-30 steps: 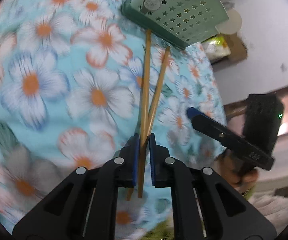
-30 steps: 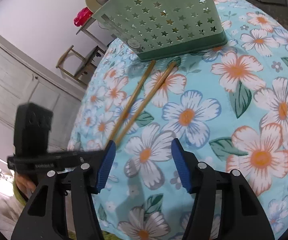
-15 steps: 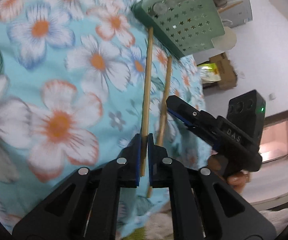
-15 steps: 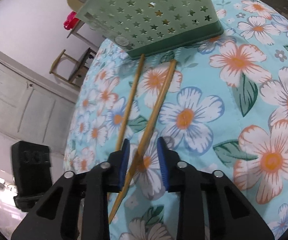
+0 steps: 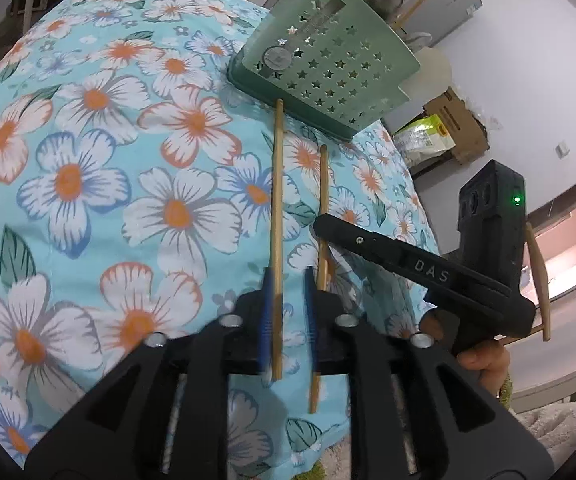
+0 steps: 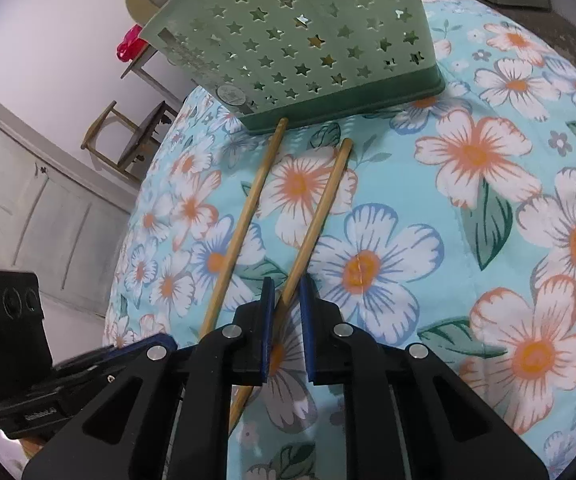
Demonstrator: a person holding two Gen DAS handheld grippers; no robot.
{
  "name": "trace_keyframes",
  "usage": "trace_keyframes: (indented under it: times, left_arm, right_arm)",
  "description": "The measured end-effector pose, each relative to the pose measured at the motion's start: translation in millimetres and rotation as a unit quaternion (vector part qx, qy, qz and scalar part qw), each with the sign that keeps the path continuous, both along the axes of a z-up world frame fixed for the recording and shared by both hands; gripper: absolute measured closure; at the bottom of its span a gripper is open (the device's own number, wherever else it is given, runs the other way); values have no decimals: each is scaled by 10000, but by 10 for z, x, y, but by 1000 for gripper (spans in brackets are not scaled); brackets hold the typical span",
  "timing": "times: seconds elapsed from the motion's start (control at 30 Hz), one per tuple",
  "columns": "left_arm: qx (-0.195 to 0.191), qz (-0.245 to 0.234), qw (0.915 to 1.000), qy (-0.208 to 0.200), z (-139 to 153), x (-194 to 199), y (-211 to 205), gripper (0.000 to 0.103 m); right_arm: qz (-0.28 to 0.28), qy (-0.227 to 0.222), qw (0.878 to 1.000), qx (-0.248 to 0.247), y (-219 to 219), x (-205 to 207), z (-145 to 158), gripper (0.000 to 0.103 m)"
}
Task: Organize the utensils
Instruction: 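Close the left tool on one bamboo chopstick while the right tool grasps the other, then lift both chopsticks off the cloth, holding one upright in each tool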
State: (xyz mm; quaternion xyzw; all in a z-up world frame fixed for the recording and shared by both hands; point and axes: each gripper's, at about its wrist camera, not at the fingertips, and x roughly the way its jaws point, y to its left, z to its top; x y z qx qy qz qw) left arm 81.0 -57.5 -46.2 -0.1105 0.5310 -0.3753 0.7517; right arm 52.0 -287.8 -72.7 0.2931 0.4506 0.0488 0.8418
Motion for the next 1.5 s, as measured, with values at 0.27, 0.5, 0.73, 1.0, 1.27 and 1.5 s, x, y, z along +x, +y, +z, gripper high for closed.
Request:
trace_keyframes:
  times: [0.27,0.5,0.73,1.0,1.27,1.5]
  left_arm:
    - [630,-195,9970,-400,-45,83,-320,73]
    - [1010,-158,9929,-609,-96,153,-476,97]
    - [941,11,9943,-508,-91,127,-297,98]
    - [1036,295,9933,-413,-45,-58,81,98]
    - [1107,437,9925,-294,-13,-136,310,98]
    - [961,473,9937,-321,69,-67,349,88]
  right_arm:
    - [-99,-7,9992,-390,-117,-105,38,93]
    - [-43,-38,9986,-520,-157,-149,35,94]
    - [54,-34,9987,-496,-196,-223,55,95]
    - [118,82,9993,-340,-283,-416,51,97]
    - [102,148,9993,-320,-281,-525,57,97]
    - [148,257,9994,-197,-293,-472,52,95]
